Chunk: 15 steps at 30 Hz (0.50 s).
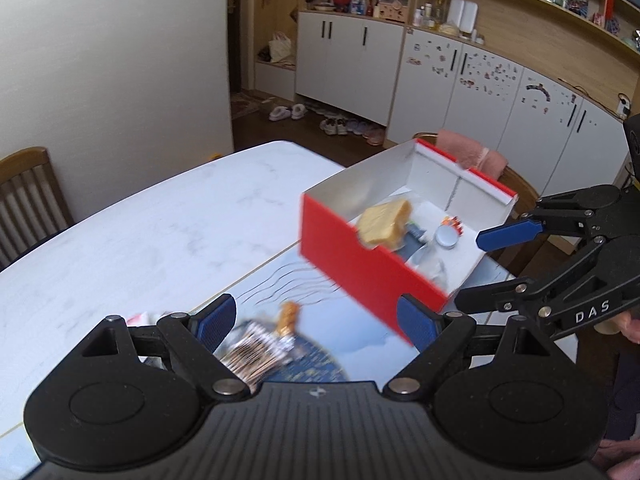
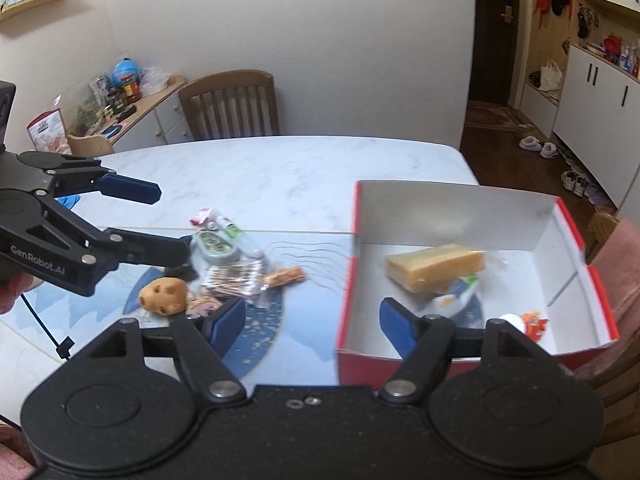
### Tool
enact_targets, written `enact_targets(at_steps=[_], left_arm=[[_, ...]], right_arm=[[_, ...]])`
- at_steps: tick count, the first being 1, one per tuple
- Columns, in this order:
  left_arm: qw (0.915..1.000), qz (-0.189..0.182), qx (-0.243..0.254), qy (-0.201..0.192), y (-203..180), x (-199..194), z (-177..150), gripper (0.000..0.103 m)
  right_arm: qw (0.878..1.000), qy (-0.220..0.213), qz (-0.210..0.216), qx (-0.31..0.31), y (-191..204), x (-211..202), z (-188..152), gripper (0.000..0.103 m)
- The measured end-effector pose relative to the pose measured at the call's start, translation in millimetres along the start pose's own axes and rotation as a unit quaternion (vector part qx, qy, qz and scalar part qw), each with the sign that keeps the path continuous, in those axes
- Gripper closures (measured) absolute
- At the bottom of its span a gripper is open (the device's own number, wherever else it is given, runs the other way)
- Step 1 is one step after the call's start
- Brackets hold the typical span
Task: Organize objects
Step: 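Move both tools back toward the remaining items on the table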
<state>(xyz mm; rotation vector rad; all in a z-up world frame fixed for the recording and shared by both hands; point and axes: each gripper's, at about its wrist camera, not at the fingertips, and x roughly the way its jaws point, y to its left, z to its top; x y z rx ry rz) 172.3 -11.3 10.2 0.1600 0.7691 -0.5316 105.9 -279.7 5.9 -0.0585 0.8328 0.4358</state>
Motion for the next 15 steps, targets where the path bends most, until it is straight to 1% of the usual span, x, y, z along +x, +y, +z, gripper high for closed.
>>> enact_targets(at_steps=[5,10,11,12,13,15], left_arm=[[0.9998,0.015,-0.013,0.006,29.0,-9.8,-23.8,0.011],[0.9982,0.050,-0.029,0.016,54.7,-9.7,-47.6,0.010],[0.9979,0.055,-0.031,0.018,59.1,-8.5,-52.7,0.009],[0.9975,0.060,-0.031,0.020,62.3,-6.5,-57.3,0.003],[0.9972,0.065,-0.031,0.021,65.3,-4.7,-62.1,0.000],[0.9970,0.068,-0.030,0.023,71.4,-1.1,-72.7,0.000]], right_arm=[[1.000,0.009,0.013,-0.007,28.0,14.9,-0.1,0.029],[0.999,0.023,0.022,-0.019,53.6,33.6,-2.2,0.028],[0.999,0.027,0.024,-0.021,58.2,37.4,-2.6,0.028],[0.999,0.031,0.026,-0.023,62.3,42.0,-3.6,0.028],[0.999,0.034,0.027,-0.025,65.7,46.4,-4.3,0.028],[0.998,0.041,0.029,-0.032,72.3,54.2,-5.8,0.028]])
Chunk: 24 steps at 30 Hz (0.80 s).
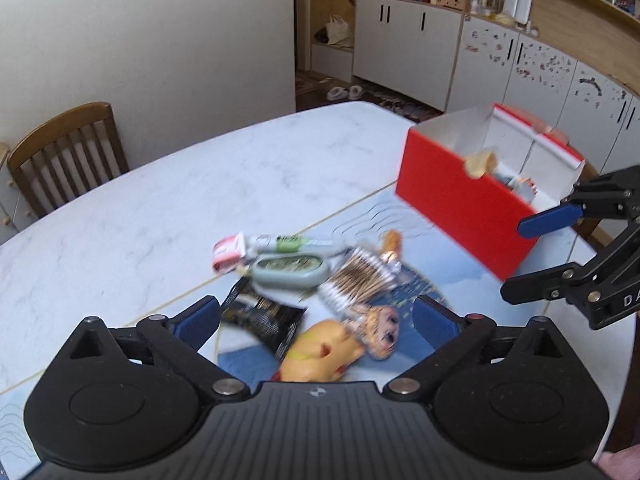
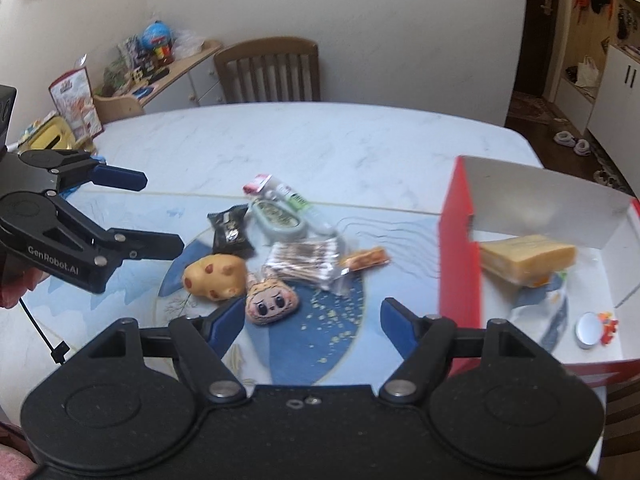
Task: Organize objects
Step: 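Move both tools back toward the remaining items on the table, then grasp the yellow squishy toy with the left tool while the right tool grasps the bunny plush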
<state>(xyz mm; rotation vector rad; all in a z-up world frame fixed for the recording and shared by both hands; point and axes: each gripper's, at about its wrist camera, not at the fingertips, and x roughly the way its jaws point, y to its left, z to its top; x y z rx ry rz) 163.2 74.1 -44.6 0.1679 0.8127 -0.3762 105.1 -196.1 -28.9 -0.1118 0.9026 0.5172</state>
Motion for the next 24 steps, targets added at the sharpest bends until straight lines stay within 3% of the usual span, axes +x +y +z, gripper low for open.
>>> enact_targets(at_steps=[13,24], left_arm=[[0.9995,0.024,0.021,-0.001,1.8,42.3,-49.0,0.000],[0.9992,0.025,0.033,0.003,-3.4,76.0,-71.7,0.000]], right_arm=[[0.999,0.044,0.003,-0.011,10.6,50.8,4.5,0.029],[0.996,0.087,0.013,-0.012,17.3,93.2,4.6,0.029]])
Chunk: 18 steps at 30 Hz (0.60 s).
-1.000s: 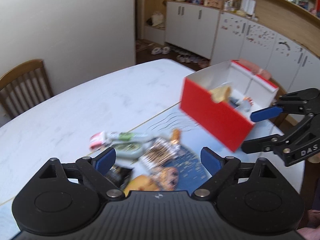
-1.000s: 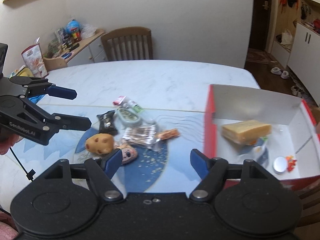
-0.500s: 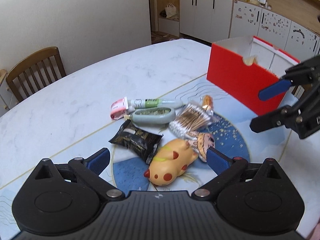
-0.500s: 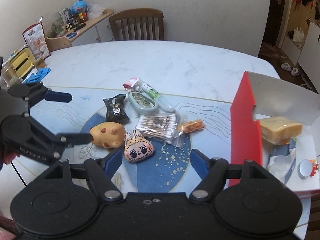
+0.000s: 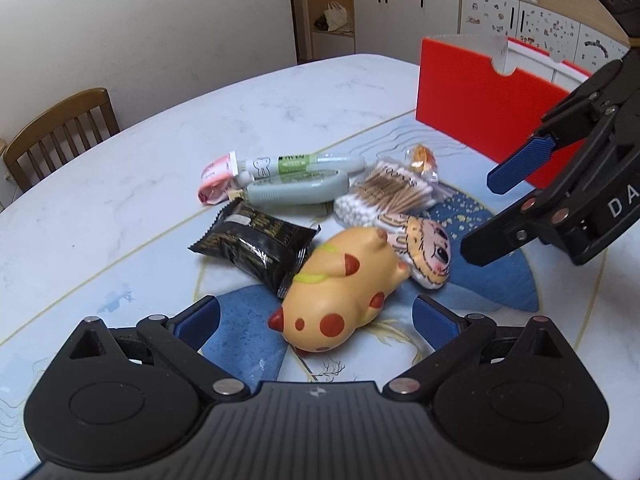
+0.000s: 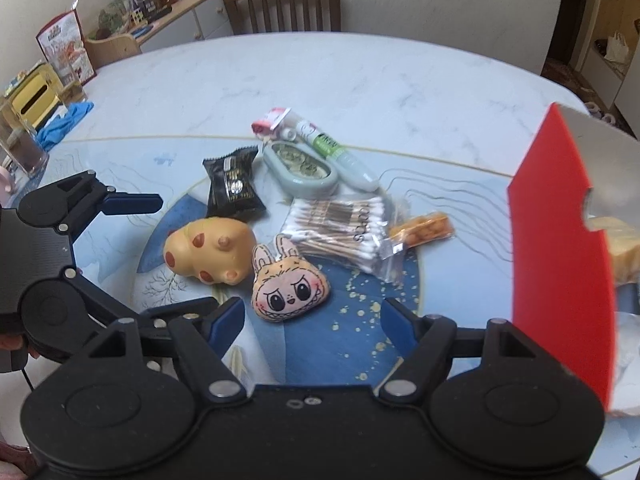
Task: Organize objects
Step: 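Grasp the yellow squishy toy with the left tool while the right tool grasps the bunny plush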
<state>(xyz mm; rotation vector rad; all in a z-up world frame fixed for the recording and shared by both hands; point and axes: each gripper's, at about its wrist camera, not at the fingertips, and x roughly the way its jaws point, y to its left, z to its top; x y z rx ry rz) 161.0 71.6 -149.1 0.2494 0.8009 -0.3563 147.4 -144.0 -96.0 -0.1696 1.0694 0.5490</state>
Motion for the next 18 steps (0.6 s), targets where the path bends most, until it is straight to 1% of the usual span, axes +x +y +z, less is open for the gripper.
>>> enact_targets(at_steps=[9,12,15,17,18], left_arm=[[0.9998,0.000,0.013,-0.012,-6.0,12.7,-6.8,0.000],[0.9998,0.001,0.011,-0.017,-5.1,14.2,-7.7,0.001],[0.9995,0.017,0.005,-0.025,-3.5,13.4,-8.5,0.001],[0.9995,0.018,-0.003,-0.027,-0.9,13.3,-8.7,0.002],[0.9995,0.016,-0.007,-0.026,0.5,13.4,-8.8,0.005]], right_arm=[[1.000,0.029,0.000,0.005,0.4,28.2,4.2,0.029],[1.000,0.031,0.001,0.003,1.9,33.0,5.4,0.029],[1.000,0.031,0.002,0.000,4.2,36.8,7.8,0.029],[1.000,0.031,0.003,-0.002,6.2,39.3,9.7,0.031],[1.000,0.031,0.004,-0.004,7.3,40.7,10.5,0.031]])
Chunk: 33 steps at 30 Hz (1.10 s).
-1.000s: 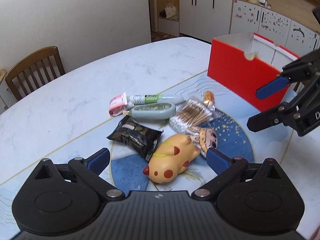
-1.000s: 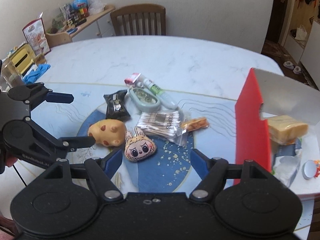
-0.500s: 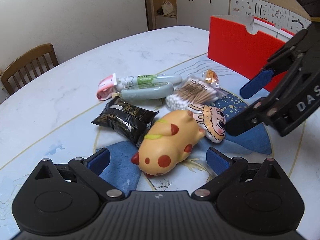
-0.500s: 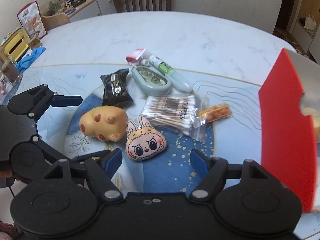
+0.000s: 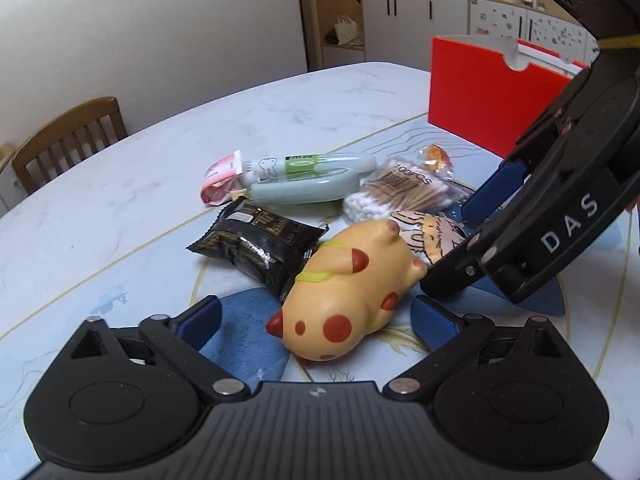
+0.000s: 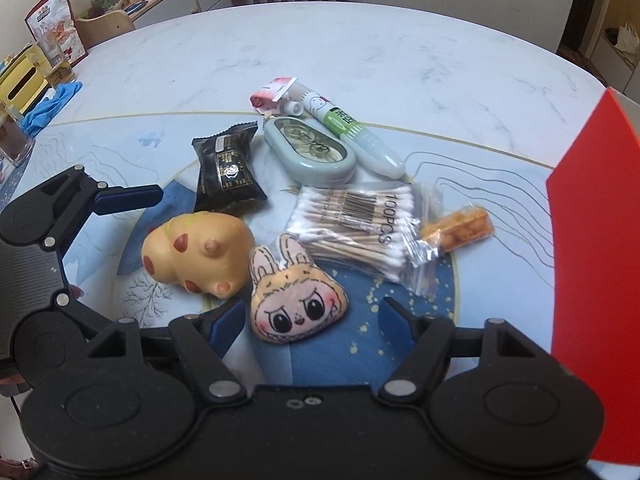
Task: Organize objects
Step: 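Grasp the yellow squishy toy with the left tool while the right tool grasps the bunny plush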
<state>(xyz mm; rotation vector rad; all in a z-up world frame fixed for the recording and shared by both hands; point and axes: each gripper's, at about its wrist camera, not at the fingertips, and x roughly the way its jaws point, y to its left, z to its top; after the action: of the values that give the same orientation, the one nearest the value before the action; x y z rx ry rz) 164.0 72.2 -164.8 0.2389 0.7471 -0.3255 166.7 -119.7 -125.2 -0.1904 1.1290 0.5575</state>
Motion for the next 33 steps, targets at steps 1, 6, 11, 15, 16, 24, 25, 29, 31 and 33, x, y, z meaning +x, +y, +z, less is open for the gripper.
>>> enact_targets(at_steps=[1,6,11,15,16,24,25,29,31,33], left_arm=[[1.0000,0.000,-0.001,0.001,0.7,0.2,-0.1,0.010],[0.9999,-0.008,-0.006,-0.003,1.2,-3.2,0.5,0.030],[0.9999,-0.011,-0.002,-0.007,-2.5,-7.1,0.3,0.040],[1.0000,-0.007,-0.001,-0.001,-4.0,-8.3,0.7,0.043],[1.0000,-0.006,-0.002,0.001,-4.2,-8.7,1.1,0.044],[0.9996,-0.016,-0.022,0.002,-6.6,-20.3,5.1,0.049],[0.9995,-0.019,-0.025,0.002,-7.4,-22.4,5.8,0.051],[0.9994,-0.027,-0.019,0.000,-14.1,-30.4,7.7,0.053],[0.9995,-0.028,-0.016,0.003,-18.4,-31.7,8.3,0.055],[0.9993,-0.030,-0.020,0.005,-21.8,-33.9,9.0,0.056]], right_arm=[[1.000,-0.001,0.000,-0.002,1.4,1.0,0.8,0.031],[1.000,-0.002,0.005,-0.013,8.2,3.0,2.9,0.033],[1.000,-0.002,0.007,-0.019,12.7,3.9,4.9,0.044],[1.000,-0.004,0.003,-0.016,12.2,2.1,4.0,0.051],[1.000,-0.006,0.003,-0.015,12.0,0.9,3.5,0.052],[1.000,-0.025,-0.002,-0.006,11.4,-15.3,-3.8,0.054],[1.000,-0.027,-0.002,-0.005,10.7,-18.5,-5.5,0.054],[0.999,-0.038,0.001,0.001,6.7,-32.7,-12.2,0.054],[0.999,-0.043,0.002,0.007,3.2,-40.6,-16.7,0.054],[0.999,-0.047,0.002,0.012,-0.8,-48.3,-21.0,0.054]])
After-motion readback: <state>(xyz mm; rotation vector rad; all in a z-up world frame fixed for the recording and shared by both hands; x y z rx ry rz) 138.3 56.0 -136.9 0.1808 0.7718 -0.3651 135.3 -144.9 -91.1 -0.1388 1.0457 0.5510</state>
